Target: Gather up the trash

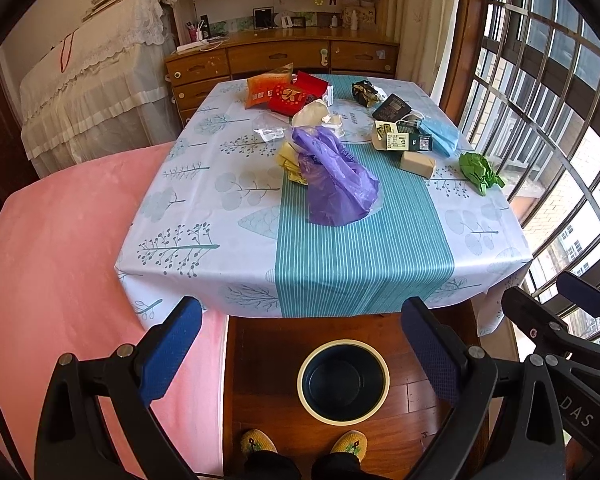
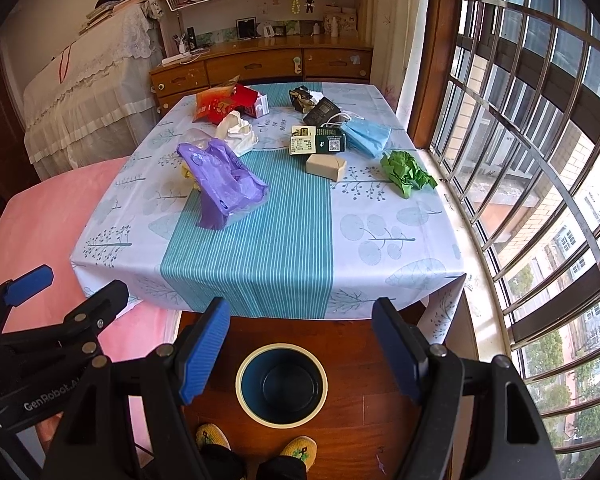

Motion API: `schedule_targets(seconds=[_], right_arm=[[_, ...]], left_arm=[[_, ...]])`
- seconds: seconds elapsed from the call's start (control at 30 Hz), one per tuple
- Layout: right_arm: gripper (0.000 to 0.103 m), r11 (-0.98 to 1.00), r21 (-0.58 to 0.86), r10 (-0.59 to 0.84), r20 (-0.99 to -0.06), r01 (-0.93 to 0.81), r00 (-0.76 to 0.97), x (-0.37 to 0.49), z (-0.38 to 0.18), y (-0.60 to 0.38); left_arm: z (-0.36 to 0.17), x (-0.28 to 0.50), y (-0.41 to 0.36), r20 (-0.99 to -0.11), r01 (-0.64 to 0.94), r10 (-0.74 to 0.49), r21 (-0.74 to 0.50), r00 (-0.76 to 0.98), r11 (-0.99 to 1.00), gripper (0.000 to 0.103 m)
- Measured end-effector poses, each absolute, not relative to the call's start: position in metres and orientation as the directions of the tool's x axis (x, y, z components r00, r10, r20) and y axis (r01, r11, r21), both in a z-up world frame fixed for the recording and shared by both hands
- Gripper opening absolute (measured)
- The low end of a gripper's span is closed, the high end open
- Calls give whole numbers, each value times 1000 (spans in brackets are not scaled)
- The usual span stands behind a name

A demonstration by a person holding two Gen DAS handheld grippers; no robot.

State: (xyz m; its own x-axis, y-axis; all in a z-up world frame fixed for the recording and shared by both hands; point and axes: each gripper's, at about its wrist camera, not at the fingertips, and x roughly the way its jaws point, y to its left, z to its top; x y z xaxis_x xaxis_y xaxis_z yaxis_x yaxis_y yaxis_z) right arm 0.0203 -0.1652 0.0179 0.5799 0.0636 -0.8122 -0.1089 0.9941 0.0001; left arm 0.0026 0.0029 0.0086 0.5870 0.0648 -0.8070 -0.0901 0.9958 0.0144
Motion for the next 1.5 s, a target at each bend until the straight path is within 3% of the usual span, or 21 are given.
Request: schedule_targets(seconds=[1.23, 1.5], right_arm=[[74, 989, 37, 114, -810, -145, 575, 38, 15, -163], [74, 978, 74, 179, -784, -196, 595, 54, 27, -149]], left_arm=[[8, 15, 7, -823, -124, 83, 16, 562, 992, 98], [25, 20, 17, -810, -170, 162, 78, 563, 982, 98]])
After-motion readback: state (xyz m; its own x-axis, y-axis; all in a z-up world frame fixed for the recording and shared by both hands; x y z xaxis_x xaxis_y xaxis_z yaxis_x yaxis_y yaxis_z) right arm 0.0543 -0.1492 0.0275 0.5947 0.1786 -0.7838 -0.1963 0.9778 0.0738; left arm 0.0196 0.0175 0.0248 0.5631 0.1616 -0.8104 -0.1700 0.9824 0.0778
